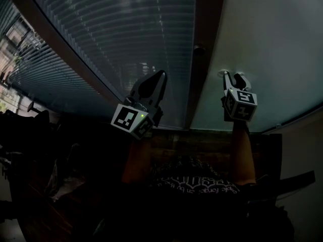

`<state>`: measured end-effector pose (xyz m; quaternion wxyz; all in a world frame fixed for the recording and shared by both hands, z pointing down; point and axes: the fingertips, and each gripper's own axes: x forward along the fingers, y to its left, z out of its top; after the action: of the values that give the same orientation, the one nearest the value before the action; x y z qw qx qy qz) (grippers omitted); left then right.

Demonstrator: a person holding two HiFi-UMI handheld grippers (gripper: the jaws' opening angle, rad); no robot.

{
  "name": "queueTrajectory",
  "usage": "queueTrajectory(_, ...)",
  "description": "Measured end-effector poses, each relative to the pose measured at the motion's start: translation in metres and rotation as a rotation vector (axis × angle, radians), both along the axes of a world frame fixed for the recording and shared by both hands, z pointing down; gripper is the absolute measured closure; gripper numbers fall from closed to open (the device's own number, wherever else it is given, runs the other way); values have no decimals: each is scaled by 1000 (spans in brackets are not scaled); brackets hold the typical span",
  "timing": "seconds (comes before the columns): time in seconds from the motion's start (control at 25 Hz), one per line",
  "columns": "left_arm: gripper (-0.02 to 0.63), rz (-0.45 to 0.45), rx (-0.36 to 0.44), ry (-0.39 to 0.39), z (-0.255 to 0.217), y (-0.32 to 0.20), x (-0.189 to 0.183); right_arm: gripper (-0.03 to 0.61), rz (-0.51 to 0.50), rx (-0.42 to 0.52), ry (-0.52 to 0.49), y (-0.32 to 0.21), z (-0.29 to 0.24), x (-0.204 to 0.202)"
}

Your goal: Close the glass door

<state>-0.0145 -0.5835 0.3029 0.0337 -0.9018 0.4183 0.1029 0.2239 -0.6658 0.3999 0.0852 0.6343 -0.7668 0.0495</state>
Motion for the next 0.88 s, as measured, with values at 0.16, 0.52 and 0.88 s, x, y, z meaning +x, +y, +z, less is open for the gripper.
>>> queueTrajectory(0.16, 612, 5, 1, 0, -2, 1, 1, 457, 17, 19, 12, 9, -7, -3)
queueTrajectory(0.52, 612, 24, 8, -11, -2, 2, 5, 459, 36, 117, 7, 43, -36, -2)
queueTrajectory(0.88, 612, 9, -8, -19, -5, 4, 4, 534, 18, 301, 25, 79, -90, -16)
